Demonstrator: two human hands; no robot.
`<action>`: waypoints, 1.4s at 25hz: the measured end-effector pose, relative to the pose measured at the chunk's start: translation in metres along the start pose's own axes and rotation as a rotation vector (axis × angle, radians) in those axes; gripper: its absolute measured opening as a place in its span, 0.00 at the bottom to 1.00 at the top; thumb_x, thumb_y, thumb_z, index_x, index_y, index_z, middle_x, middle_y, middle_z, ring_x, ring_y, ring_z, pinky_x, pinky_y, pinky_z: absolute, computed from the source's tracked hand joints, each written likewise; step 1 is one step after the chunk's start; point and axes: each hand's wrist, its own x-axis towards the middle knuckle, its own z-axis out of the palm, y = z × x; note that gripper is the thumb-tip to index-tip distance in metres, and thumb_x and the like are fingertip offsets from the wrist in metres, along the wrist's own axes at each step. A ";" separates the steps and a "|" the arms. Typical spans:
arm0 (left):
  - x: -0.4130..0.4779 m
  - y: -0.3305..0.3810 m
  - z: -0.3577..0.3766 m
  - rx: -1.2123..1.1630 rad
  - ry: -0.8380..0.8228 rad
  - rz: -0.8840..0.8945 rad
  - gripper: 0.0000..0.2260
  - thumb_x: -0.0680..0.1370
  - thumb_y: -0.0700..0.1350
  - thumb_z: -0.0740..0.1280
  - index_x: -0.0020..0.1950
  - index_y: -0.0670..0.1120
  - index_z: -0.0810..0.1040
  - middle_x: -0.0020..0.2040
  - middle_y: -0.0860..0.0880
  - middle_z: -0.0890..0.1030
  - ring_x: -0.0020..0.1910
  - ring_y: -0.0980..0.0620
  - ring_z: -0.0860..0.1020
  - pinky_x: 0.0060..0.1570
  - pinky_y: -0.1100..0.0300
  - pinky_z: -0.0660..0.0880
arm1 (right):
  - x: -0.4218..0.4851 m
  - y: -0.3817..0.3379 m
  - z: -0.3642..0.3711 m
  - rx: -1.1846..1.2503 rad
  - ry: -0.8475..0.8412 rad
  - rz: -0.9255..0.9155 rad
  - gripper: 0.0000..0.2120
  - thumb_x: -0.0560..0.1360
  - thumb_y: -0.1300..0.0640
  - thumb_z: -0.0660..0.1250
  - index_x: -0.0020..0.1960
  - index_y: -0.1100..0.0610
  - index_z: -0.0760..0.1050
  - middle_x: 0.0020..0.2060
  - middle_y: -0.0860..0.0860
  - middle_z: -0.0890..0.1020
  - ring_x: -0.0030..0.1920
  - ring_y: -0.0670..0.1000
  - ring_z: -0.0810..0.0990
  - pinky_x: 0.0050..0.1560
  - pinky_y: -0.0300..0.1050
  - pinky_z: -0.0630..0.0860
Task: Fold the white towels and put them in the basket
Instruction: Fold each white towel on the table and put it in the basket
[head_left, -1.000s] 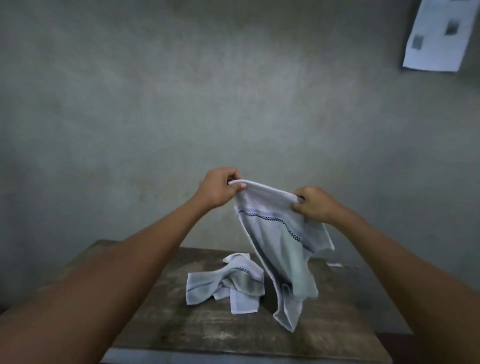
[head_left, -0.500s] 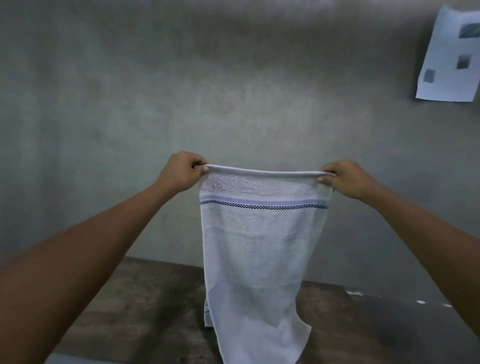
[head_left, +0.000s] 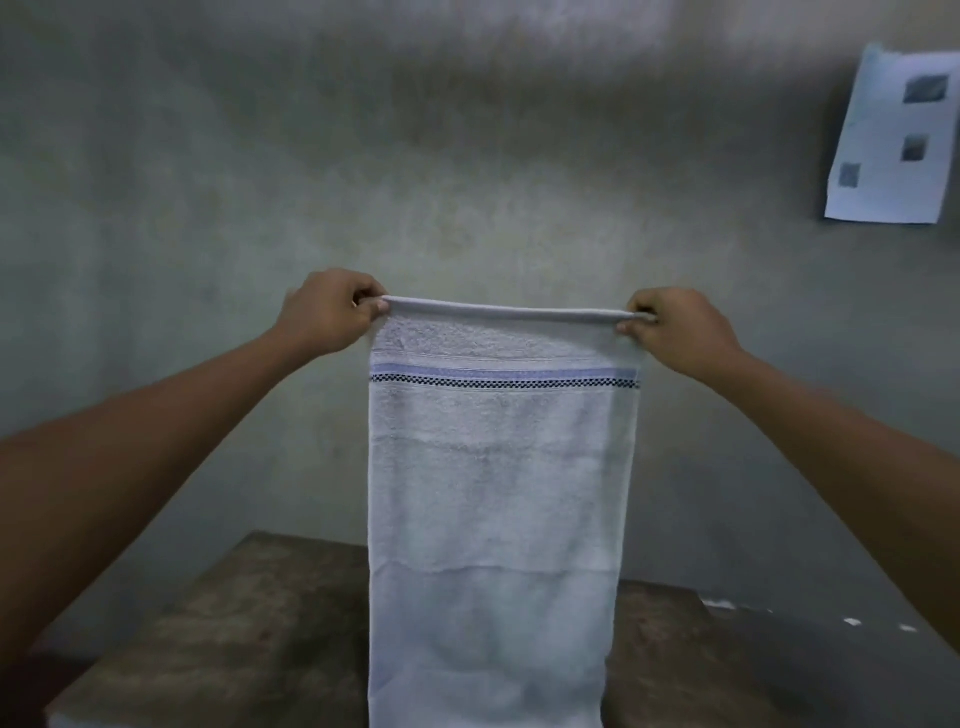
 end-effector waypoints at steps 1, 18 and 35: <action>0.000 0.003 -0.006 -0.035 -0.031 0.021 0.06 0.76 0.47 0.67 0.48 0.48 0.83 0.47 0.46 0.83 0.48 0.46 0.79 0.52 0.50 0.75 | -0.003 -0.001 -0.004 0.017 -0.072 -0.014 0.08 0.73 0.54 0.69 0.37 0.55 0.75 0.29 0.53 0.77 0.35 0.55 0.77 0.36 0.45 0.70; 0.006 0.007 0.038 -0.702 -0.237 -0.354 0.04 0.76 0.36 0.67 0.43 0.35 0.79 0.36 0.41 0.79 0.29 0.54 0.80 0.33 0.68 0.79 | 0.011 0.033 0.026 0.825 -0.179 0.350 0.04 0.75 0.64 0.67 0.41 0.60 0.75 0.38 0.60 0.80 0.31 0.45 0.82 0.35 0.36 0.78; -0.022 0.019 -0.003 -0.630 -0.281 -0.174 0.06 0.76 0.41 0.67 0.40 0.45 0.78 0.24 0.53 0.73 0.22 0.58 0.68 0.26 0.67 0.67 | -0.035 0.026 -0.020 0.997 -0.343 0.506 0.08 0.74 0.63 0.62 0.36 0.57 0.69 0.18 0.46 0.67 0.17 0.44 0.62 0.18 0.32 0.57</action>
